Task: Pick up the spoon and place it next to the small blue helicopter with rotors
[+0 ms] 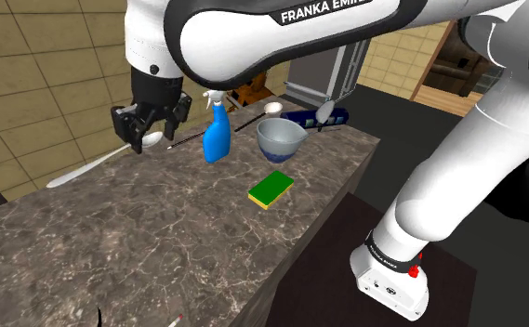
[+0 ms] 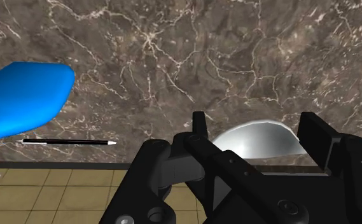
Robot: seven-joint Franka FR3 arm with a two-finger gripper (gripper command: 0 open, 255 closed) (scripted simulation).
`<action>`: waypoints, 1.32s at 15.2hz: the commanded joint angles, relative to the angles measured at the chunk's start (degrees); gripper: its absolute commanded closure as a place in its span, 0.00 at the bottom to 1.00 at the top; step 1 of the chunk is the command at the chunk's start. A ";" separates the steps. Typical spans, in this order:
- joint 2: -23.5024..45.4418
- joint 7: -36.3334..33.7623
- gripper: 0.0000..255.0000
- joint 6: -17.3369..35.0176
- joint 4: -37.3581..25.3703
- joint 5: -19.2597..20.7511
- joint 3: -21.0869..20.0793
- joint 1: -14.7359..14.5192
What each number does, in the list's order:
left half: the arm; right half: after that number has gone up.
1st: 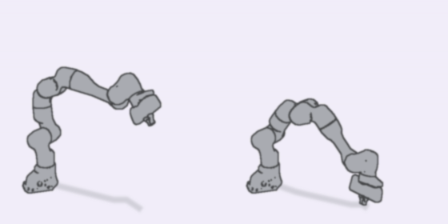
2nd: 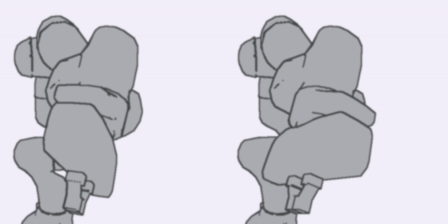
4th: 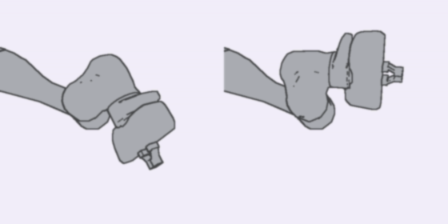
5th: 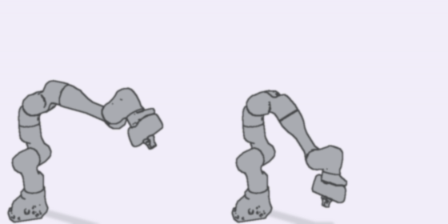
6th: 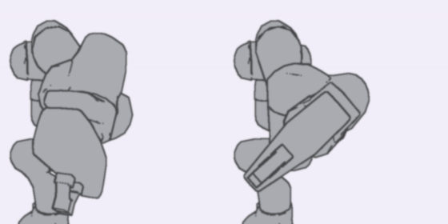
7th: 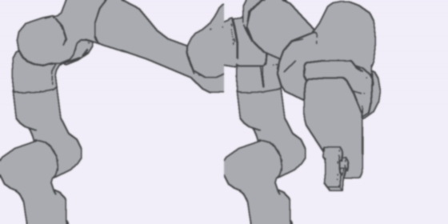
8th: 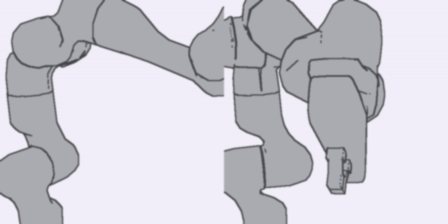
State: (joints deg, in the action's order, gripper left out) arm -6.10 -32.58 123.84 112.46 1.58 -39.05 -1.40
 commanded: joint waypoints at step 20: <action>-33.20 31.53 1.00 -4.88 28.59 -14.32 25.18 -1.08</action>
State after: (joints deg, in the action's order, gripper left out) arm -38.30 -2.37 119.58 140.45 -12.96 -15.11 -2.68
